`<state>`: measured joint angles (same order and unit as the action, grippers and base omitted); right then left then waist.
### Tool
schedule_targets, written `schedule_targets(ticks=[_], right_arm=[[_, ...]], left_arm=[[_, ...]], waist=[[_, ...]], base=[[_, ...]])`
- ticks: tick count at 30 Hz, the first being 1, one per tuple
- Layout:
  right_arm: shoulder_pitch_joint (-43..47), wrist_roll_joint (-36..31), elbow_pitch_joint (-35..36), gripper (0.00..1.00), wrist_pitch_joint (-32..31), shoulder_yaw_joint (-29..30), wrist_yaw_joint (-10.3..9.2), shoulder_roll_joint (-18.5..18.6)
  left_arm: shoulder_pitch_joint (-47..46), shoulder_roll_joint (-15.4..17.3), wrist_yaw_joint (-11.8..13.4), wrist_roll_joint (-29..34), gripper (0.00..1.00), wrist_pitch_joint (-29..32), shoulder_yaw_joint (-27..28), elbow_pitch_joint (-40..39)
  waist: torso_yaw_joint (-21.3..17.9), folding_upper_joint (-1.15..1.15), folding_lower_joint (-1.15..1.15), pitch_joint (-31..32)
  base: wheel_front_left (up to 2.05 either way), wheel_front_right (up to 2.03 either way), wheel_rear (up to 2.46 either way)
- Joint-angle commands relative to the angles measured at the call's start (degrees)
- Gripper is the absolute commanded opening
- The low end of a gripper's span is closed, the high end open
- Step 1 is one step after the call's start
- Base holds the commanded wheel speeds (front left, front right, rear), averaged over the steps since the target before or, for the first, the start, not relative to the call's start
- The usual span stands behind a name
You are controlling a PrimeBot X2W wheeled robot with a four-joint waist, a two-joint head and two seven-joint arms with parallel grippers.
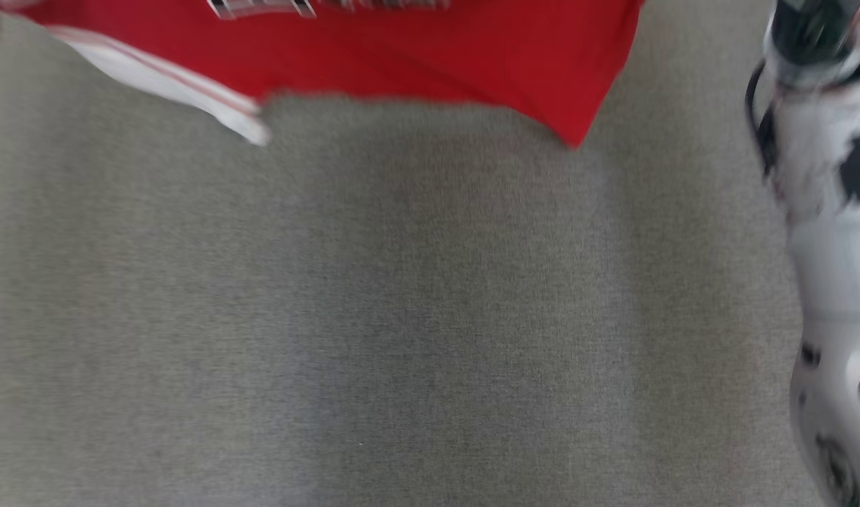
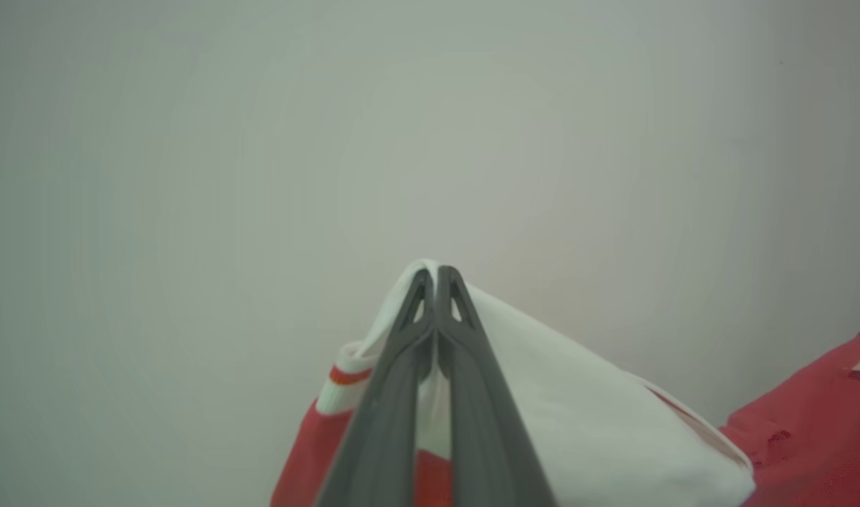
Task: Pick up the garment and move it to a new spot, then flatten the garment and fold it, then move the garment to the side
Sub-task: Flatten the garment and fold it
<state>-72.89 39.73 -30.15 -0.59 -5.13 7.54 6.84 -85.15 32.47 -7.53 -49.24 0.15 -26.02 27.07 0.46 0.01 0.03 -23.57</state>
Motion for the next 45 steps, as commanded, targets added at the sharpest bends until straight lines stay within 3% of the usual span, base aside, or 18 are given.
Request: schedule_targets(ticks=[1, 8, 13, 26, 35, 41, 45], right_arm=[[-2.1, 0.4, -0.8, 0.0, -0.2, 0.6, -0.15, -0.4], [-18.5, 2.8, -10.5, 0.0, 0.4, 3.5, -0.15, -3.1], [-26.4, 0.5, -16.6, 0.0, 2.7, 2.7, -0.15, -3.1], [-37.2, -4.0, -27.4, 0.0, 4.8, 0.2, -0.15, -2.3], [-31.6, -1.5, -26.4, 0.0, 5.1, -3.6, -0.15, -1.5], [-17.5, 3.4, -18.3, 0.0, 4.8, -8.5, -0.15, 1.1], [-4.5, 7.4, -10.1, 0.0, 3.6, -11.4, -0.15, 4.0]], left_arm=[[-2.4, 0.1, 0.1, -0.5, 0.0, -0.1, -0.1, 1.0], [-20.2, -0.7, 0.1, -0.3, 0.0, -0.7, -7.2, 8.7], [-28.5, -1.1, 0.1, -1.7, 0.0, -1.3, -11.8, 13.1], [-36.7, -1.5, 0.1, -7.5, 0.0, -3.8, -21.0, 19.4], [-29.8, 0.4, 0.1, -16.2, 0.0, -7.6, -23.7, 16.2], [-15.7, 4.5, 0.1, -21.3, 0.0, -13.5, -24.9, 8.1], [-4.0, 6.7, 0.2, -23.8, 0.0, -15.2, -22.7, 1.9]], waist=[[-4.0, -0.01, -0.03, -9.5], [-6.5, -0.01, -0.03, -13.3], [-7.2, -0.01, -0.03, -13.8], [-6.6, -0.01, -0.03, -14.4], [-5.5, -0.01, -0.03, -14.0], [-4.5, -0.01, -0.03, -8.2], [-3.8, -0.01, -0.03, -3.1]], base=[[0.0, 0.0, 0.0], [0.0, 0.0, 0.0], [0.0, 0.0, 0.0], [0.0, 0.0, 0.0], [0.0, 0.0, 0.0], [0.0, 0.0, 0.0], [0.0, 0.0, 0.0]])
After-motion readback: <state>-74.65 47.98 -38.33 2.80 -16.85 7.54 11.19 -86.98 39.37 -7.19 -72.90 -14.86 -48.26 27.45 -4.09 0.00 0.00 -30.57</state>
